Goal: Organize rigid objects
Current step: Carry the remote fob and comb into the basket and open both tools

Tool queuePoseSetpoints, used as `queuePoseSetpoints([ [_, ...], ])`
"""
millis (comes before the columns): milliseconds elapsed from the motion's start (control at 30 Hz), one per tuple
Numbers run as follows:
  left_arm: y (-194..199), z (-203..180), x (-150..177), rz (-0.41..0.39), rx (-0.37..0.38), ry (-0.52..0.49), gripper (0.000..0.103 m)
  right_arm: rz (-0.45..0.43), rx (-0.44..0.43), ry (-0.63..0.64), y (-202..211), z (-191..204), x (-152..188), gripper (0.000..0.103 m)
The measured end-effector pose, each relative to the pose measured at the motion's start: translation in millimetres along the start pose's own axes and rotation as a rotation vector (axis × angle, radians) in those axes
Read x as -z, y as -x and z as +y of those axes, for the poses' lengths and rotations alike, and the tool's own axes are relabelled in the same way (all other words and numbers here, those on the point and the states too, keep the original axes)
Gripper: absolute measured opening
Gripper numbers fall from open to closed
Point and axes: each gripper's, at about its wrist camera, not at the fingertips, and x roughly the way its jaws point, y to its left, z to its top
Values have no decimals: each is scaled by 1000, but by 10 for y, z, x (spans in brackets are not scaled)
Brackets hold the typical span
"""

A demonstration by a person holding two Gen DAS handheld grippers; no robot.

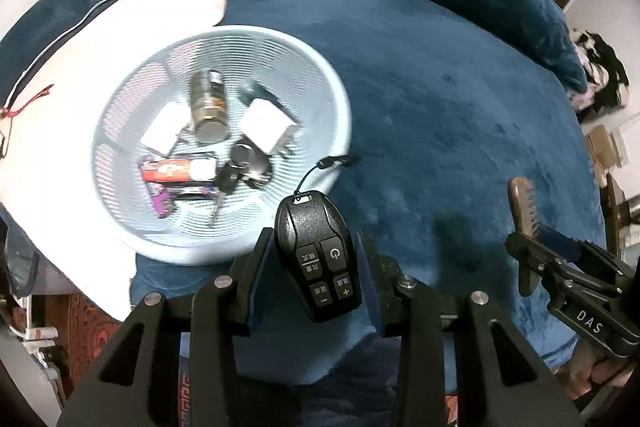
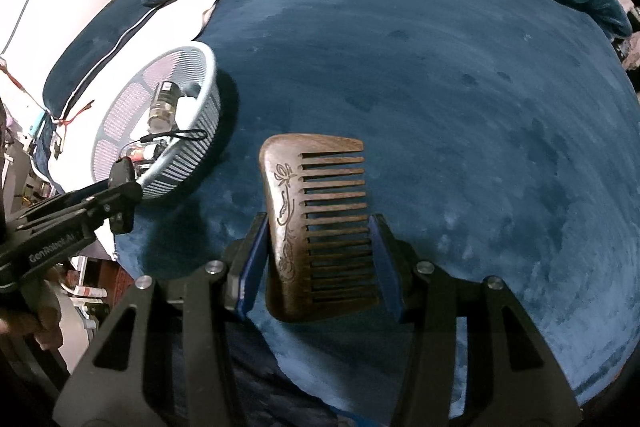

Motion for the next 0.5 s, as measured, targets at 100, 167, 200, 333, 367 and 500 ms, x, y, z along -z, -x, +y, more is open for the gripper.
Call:
queuePoseSetpoints([
  [100,24,156,-28,-9,-11,29,41,0,-10,16,-47,99,-63,51],
  [167,31,261,-48,-14,-16,50,41,-2,-19,28,-78,179,-112,51],
  [200,32,321,-60,-17,-20,62,41,-3,-22,32,-90,212,-131,51],
  [333,23,546,-103,-24,-31,105,41,-7,-39,58,-147,368,-229,51],
  [367,24,585,-108,-26,-34,114,41,-7,-44,66,-164,414,-254,51],
  [500,4,731,-156,-32,-44,145,41,-13,-66,100,-236,603,-379,51],
])
